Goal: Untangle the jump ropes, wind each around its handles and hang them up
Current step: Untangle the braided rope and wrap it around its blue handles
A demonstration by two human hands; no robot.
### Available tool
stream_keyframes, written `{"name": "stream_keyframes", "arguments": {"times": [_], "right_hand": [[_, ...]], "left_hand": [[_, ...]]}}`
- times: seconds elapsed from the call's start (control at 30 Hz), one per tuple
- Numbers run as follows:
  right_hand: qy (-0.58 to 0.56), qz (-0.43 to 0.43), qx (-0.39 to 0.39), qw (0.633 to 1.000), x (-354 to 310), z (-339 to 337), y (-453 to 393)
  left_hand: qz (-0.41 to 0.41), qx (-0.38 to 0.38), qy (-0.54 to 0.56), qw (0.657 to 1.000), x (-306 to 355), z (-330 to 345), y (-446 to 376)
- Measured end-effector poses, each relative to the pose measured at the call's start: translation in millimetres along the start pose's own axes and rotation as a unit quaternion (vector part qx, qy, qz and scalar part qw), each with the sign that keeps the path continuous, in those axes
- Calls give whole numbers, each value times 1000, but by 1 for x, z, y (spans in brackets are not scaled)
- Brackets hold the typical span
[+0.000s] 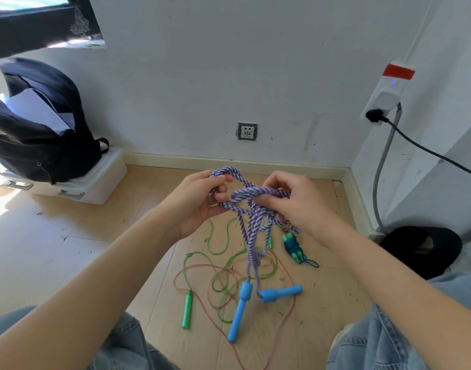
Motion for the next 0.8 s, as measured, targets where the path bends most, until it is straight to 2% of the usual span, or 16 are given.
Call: {"name": "stream_keyframes", "arguments": {"times": [0.13,0.2,0.3,0.37,0.47,0.53,0.57,0.6,0.67,0.7,0.77,0.8], "right_hand": [[-205,114,-26,972,16,0,4],[-312,130,34,940,18,-18,2],[-439,178,164,865,35,-44,4],[-442,216,164,855,41,-41,6],[-476,246,122,835,43,-27,9],[-523,231,160,805,42,-36,7],[-519,209,188,807,40,-46,5],[-470,185,210,837,38,-56,4],[-244,154,211,934,33,-69,1],[-147,147,196,958,33,-69,0],[-86,170,175,966,41,-62,2],[-85,180,177,964,46,-62,3]], "left_hand": [[-27,58,-24,998,-6,-17,-2],[-33,98,-62,993,-8,-33,-1],[-25,106,-190,976,-7,-40,1],[-15,71,-295,953,-7,-30,2],[-21,-69,-405,911,-17,-2,9],[-26,-132,-437,889,-25,10,14],[-27,-140,-444,885,-27,11,14],[-28,-143,-440,886,-28,10,14],[-44,-170,-391,903,-31,9,14],[-60,-199,-346,915,-34,9,16],[-85,-255,-278,922,-37,13,24],[-86,-269,-289,915,-38,15,26]]}}
Point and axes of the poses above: each hand's wrist, its own y-axis away from the middle knuckle, its own z-axis out of the palm, x = y × z, the point moved 9 cm from there along -y, towards the middle knuckle, and after that the axes turned 13 degrees about -y, right-handed, at the moved point
